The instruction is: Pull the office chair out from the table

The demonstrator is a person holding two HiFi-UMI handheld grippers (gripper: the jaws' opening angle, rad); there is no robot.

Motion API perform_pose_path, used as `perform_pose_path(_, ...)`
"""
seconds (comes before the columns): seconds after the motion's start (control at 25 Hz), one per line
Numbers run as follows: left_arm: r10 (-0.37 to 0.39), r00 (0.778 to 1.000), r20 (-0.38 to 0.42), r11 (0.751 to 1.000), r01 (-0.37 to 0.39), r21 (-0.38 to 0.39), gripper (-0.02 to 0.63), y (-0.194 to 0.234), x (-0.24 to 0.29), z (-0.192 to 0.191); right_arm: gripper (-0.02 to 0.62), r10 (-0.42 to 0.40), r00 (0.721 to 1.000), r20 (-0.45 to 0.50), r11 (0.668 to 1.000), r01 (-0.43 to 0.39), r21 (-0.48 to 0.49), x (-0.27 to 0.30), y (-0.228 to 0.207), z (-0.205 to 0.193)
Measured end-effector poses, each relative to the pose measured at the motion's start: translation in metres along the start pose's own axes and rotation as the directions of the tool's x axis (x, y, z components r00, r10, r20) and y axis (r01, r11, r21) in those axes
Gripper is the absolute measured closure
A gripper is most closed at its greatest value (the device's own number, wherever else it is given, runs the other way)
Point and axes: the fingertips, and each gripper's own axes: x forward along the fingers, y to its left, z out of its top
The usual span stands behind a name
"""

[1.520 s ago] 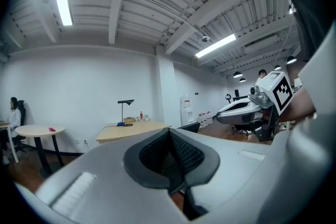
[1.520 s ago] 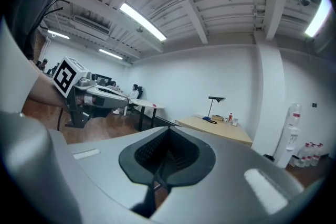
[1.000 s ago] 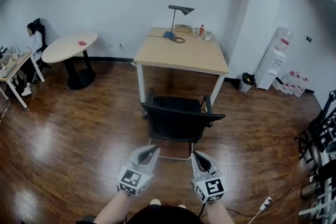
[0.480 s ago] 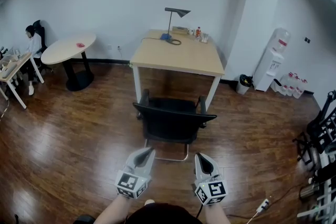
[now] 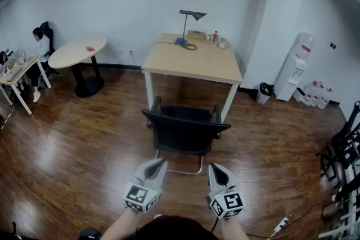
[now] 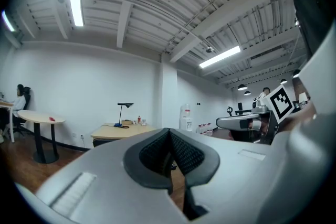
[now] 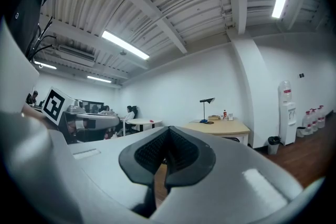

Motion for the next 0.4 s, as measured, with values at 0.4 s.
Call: perform_pose_path(0.4, -0.006, 0.999, 0.034, 1.0, 0.005, 0.024, 0.604, 0.001, 0.005, 0.012, 0.584, 0.034, 0.999, 0.008, 0.998, -0.033, -0.047, 0.007, -0.005, 0.012)
